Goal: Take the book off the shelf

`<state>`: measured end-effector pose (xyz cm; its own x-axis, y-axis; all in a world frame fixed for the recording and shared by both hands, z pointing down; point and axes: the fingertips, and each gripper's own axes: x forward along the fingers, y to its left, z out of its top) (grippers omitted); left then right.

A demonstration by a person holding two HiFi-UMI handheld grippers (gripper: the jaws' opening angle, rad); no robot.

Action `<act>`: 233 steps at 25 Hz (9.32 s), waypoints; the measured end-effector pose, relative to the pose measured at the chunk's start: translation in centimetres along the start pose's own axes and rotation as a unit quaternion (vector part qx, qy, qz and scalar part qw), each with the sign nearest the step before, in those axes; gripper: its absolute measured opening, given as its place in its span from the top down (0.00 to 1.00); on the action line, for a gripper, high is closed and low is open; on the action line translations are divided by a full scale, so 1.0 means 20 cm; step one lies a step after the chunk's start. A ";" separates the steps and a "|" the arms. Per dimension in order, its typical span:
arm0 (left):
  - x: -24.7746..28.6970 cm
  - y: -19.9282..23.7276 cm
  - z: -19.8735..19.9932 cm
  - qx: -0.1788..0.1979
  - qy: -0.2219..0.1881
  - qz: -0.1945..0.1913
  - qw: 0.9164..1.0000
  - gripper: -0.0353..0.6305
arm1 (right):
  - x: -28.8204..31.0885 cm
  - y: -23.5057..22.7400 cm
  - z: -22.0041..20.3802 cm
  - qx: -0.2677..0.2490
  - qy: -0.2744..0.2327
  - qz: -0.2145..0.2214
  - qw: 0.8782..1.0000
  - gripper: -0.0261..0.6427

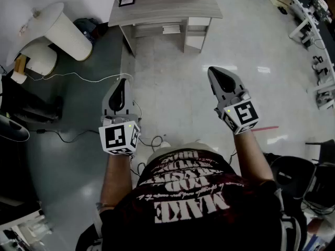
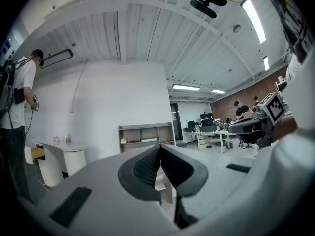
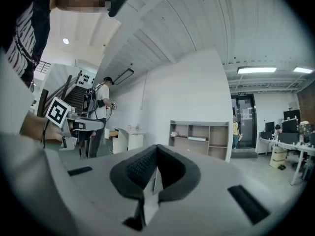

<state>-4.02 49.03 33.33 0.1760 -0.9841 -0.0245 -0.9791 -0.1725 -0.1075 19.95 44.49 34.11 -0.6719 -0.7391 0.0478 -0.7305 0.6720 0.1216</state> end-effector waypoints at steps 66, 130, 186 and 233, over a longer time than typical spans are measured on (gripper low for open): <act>1.63 0.56 -0.22 -0.070 0.038 0.040 0.996 0.94 | 1.19 -1.32 -0.13 0.106 -0.044 -0.021 0.993 0.44; 3.22 1.61 -0.58 -0.079 0.062 -0.020 0.995 0.94 | 3.00 -1.71 -0.19 0.153 0.013 -0.010 0.988 0.52; 4.26 1.66 -0.71 -0.066 0.120 0.038 0.990 0.94 | 4.20 -2.90 -0.94 0.636 0.059 0.040 0.768 0.58; 3.49 1.66 -0.89 -0.060 0.164 -0.005 0.985 0.94 | 3.48 -2.13 -1.64 0.699 0.071 -0.104 0.704 0.69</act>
<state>-26.10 -26.14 45.81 0.1634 -0.9397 0.3003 -0.9858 -0.1676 0.0119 8.29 -37.22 64.69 -0.5866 -0.7588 0.2829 -0.2829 -0.1353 -0.9496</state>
